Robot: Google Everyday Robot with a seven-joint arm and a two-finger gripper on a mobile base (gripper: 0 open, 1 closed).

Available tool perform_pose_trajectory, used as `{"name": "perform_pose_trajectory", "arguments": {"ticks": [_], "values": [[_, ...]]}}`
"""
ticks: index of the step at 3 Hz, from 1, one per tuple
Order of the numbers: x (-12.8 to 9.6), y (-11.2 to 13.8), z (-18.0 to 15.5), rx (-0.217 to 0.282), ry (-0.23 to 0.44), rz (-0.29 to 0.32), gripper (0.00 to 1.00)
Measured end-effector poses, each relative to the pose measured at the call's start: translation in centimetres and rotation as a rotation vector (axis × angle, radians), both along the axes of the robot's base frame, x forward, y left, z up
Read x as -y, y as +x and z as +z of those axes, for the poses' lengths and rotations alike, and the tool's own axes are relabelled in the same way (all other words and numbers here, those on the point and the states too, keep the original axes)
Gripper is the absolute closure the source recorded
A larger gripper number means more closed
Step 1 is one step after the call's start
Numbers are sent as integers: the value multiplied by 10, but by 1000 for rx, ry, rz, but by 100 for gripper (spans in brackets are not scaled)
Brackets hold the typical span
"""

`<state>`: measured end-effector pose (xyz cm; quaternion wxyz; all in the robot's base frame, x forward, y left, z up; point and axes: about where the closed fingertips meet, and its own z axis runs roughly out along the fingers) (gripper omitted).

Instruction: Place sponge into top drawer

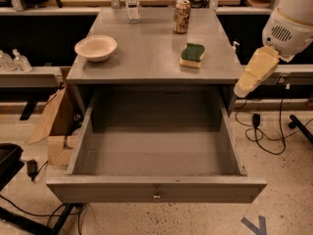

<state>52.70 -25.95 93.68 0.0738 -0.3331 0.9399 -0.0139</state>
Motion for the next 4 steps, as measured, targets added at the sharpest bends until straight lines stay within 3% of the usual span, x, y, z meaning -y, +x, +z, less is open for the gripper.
{"name": "perform_pose_trajectory", "arguments": {"ticks": [1,2,3,4], "values": [[-2,7,0,23,19,-90,0],[-2,7,0,23,19,-90,0],[-7,33,-5,30,47,-153,0],[-9,72,-7,24,2,-339,0]]}}
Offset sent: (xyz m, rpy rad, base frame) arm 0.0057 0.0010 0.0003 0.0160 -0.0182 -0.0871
